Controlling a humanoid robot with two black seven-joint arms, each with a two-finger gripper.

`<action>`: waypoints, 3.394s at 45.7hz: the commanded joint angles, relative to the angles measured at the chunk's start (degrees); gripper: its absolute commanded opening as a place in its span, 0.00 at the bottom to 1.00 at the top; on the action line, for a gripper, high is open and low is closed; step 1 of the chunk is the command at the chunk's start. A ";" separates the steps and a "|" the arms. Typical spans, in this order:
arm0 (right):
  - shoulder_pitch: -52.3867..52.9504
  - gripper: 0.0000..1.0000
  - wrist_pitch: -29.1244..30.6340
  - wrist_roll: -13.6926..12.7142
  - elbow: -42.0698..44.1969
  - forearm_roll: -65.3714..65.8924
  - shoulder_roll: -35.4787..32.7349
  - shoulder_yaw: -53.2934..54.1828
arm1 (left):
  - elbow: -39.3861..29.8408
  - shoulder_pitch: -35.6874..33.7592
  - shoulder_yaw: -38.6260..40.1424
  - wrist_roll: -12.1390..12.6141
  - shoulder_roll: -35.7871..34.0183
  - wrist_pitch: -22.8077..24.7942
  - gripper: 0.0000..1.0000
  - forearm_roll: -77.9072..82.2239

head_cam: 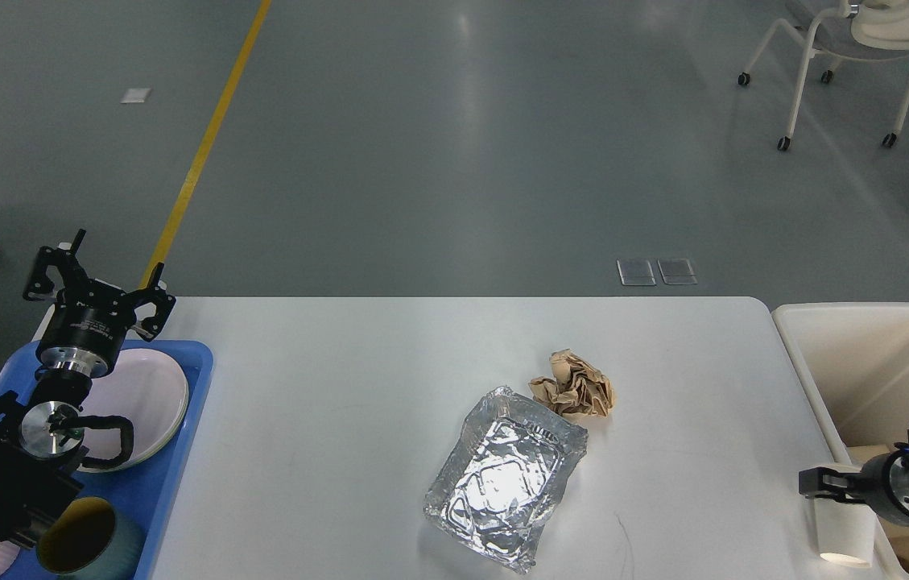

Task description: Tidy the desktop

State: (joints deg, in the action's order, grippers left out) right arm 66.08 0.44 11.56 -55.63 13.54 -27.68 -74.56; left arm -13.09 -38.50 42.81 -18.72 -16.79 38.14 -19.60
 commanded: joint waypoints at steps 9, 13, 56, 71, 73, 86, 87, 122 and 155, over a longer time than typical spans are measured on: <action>0.54 0.00 0.26 -0.05 -0.27 -0.09 0.61 0.38 | 0.00 0.00 0.08 0.00 0.00 0.01 1.00 0.00; 1.15 0.00 0.43 0.04 -0.62 -0.09 0.09 0.56 | 0.00 0.00 0.08 0.00 0.09 0.01 1.00 0.00; 91.35 0.00 50.73 0.74 -26.02 13.53 -9.31 -12.00 | 0.00 0.00 0.08 0.00 0.00 0.01 1.00 0.00; 30.04 0.00 9.95 0.66 3.58 14.50 -16.61 -11.32 | 0.00 0.00 0.00 0.00 0.00 0.01 1.00 0.00; 20.36 0.00 6.08 0.57 8.58 13.98 -16.00 -8.43 | 0.00 0.00 0.00 0.00 0.00 0.01 1.00 0.00; -13.51 0.10 3.42 -0.40 25.83 11.34 -11.61 20.15 | 0.00 0.00 0.00 0.00 0.00 0.01 1.00 0.00; -14.13 0.14 3.42 -0.48 26.19 11.34 -11.17 20.59 | 0.00 0.00 0.00 0.00 0.00 0.01 1.00 0.00; 9.81 1.00 9.83 -0.14 13.73 14.32 -15.11 13.23 | 0.00 0.00 0.08 0.00 0.00 0.01 1.00 0.00; 91.17 1.00 54.56 0.31 -30.76 6.59 -2.29 11.10 | 0.00 0.00 0.00 0.00 0.00 0.01 1.00 0.00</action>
State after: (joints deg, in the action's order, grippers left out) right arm 160.36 54.94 11.99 -86.01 21.69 -30.63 -63.43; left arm -13.09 -38.51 42.90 -18.72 -16.78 38.13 -19.60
